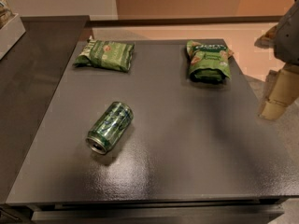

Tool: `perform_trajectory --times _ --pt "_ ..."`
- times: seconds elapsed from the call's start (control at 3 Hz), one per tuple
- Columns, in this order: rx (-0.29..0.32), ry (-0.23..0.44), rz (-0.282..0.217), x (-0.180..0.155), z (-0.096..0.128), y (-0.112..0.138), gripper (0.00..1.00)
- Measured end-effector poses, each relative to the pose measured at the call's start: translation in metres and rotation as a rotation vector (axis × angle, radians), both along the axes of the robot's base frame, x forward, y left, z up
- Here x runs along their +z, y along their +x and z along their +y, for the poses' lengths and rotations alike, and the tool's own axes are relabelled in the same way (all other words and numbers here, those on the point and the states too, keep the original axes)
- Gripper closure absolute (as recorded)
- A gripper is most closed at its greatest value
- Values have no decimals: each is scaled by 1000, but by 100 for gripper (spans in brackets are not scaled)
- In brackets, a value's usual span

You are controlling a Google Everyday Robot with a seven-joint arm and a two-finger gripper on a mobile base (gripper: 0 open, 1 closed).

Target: Place green can upright

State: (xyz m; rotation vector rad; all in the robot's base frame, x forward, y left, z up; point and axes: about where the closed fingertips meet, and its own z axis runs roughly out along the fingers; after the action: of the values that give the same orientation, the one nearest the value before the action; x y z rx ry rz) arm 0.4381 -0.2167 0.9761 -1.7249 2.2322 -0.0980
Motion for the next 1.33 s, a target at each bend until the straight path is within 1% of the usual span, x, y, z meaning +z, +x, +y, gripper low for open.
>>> perform_trajectory --times 0.33,0.67,1.0,1.33 --pt "0 0 0 0 0 0 0" --pt "18 6 -4 2 5 3 0" --pt "106 7 -6 2 30 10 0" --pt "238 4 -16 2 70 19 0"
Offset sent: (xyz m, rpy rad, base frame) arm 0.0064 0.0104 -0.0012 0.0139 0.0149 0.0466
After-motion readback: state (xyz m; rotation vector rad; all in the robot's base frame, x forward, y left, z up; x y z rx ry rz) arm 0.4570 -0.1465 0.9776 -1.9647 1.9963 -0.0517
